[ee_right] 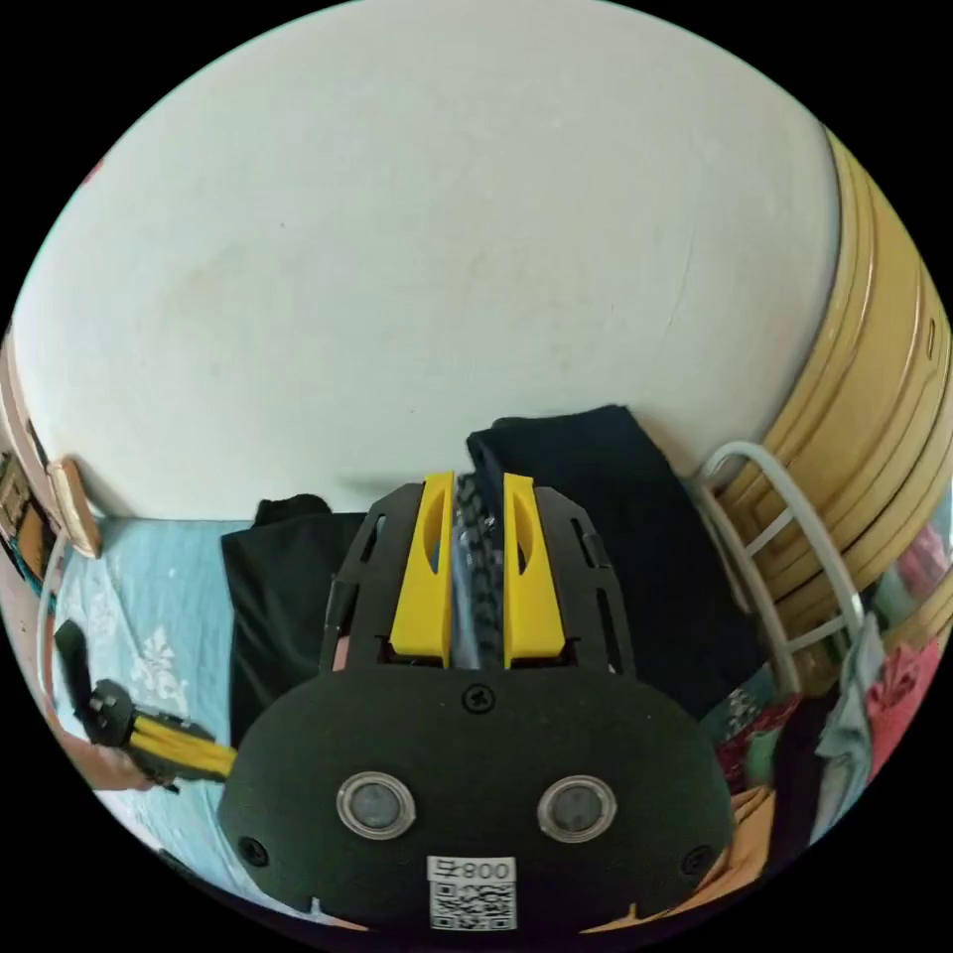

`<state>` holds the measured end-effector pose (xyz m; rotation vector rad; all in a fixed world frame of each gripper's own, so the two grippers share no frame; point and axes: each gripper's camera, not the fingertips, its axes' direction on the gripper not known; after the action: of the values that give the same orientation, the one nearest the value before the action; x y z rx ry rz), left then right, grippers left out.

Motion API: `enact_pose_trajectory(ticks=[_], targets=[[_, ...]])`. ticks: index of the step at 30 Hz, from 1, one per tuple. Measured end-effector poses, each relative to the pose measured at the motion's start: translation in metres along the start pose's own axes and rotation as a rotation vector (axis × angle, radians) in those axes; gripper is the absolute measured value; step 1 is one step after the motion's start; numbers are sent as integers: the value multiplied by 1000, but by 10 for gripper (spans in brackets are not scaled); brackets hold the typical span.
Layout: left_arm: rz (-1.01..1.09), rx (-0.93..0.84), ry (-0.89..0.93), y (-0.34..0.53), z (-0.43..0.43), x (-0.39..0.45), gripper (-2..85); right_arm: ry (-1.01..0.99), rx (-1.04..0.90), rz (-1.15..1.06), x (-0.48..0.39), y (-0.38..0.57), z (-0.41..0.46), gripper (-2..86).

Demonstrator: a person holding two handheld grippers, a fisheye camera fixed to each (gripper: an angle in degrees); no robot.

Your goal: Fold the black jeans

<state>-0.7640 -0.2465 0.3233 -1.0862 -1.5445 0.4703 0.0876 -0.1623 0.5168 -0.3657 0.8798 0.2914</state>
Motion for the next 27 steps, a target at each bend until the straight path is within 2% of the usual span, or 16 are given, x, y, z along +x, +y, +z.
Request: enact_pose_trajectory(ticks=[7, 11, 15, 21, 24, 27], targets=[[-66, -78, 59, 61, 7, 3, 1, 60, -202, -115, 15, -40, 59, 88], [-112, -92, 92, 92, 1, 1, 1, 170, -153, -210, 16, -38, 63, 73], [-152, -88, 116, 130, -16, 2, 1, 162, -155, -189, 32, -43, 59, 55], [-192, -47, 139, 187, -54, 5, 1, -128, -128, 160, 112, -56, 24, 30], [-198, -31, 145, 219, -76, 10, 1, -230, -35, 238, 144, -53, -19, 26], [-206, -12, 151, 254, -99, 16, 1, -455, 92, 333, 179, -43, -68, 23]])
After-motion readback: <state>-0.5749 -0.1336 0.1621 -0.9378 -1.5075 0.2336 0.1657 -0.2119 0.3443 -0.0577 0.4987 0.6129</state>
